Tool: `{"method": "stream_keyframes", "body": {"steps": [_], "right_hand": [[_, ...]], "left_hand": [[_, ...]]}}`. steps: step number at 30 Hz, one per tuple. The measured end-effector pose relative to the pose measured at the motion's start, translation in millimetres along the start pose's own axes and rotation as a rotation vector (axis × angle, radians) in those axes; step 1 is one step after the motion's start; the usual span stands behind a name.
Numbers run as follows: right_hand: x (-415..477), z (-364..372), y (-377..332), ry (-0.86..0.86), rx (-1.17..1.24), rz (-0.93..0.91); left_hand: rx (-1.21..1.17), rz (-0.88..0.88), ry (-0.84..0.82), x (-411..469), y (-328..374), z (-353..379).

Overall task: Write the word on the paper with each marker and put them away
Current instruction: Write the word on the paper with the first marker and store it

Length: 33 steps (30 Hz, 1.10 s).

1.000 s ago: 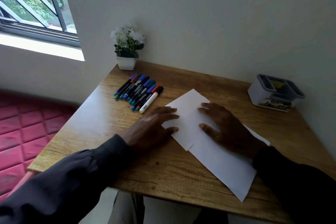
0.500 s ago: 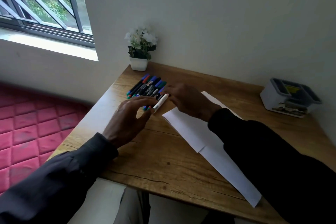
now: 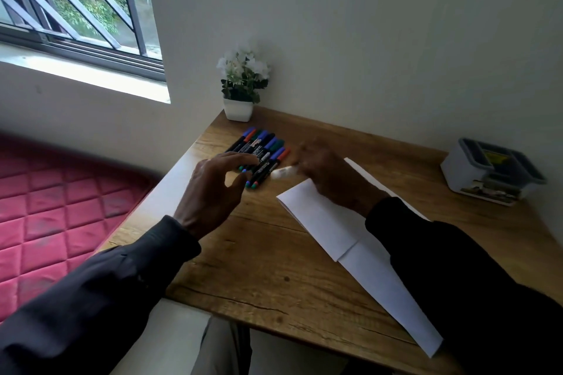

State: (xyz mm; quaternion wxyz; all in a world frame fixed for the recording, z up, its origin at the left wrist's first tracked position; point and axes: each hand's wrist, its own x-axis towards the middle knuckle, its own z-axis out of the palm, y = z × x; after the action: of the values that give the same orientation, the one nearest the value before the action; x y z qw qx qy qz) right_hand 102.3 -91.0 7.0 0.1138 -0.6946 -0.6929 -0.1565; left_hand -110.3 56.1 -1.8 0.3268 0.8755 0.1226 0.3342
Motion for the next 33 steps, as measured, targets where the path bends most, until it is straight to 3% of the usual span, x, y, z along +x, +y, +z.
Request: {"method": "stream_keyframes", "body": {"steps": [2, 5, 8, 12, 16, 21, 33], "right_hand": [[-9.2, -8.0, -0.7, 0.217, 0.192, 0.219], [-20.9, -25.5, -7.4, 0.416, 0.812, 0.686], [-33.0, -38.2, -15.6, 0.600, 1.256, 0.772], [-44.6, -42.5, -23.3, 0.689, 1.515, 0.805], [-50.0, -46.5, -16.3, 0.666, 1.482, 0.784], [-51.6, -47.3, -14.8, 0.496, 1.414, 0.866], [-59.4, -54.9, 7.4, 0.216, 1.393, 0.764]], "left_hand": [[-0.060, -0.012, 0.019, 7.4, 8.2, 2.3], [-0.163, -0.014, -0.025, 26.7, 24.2, 16.1], [-0.199, 0.037, -0.116, 47.6, 39.5, 38.8], [-0.157, 0.142, -0.169, 62.4, 51.7, 61.7], [-0.147, 0.157, -0.134, 65.6, 57.4, 71.3], [-0.208, 0.221, -0.197, 68.4, 55.7, 72.2], [-0.350, 0.093, -0.373, 73.4, 50.5, 74.5]]}}
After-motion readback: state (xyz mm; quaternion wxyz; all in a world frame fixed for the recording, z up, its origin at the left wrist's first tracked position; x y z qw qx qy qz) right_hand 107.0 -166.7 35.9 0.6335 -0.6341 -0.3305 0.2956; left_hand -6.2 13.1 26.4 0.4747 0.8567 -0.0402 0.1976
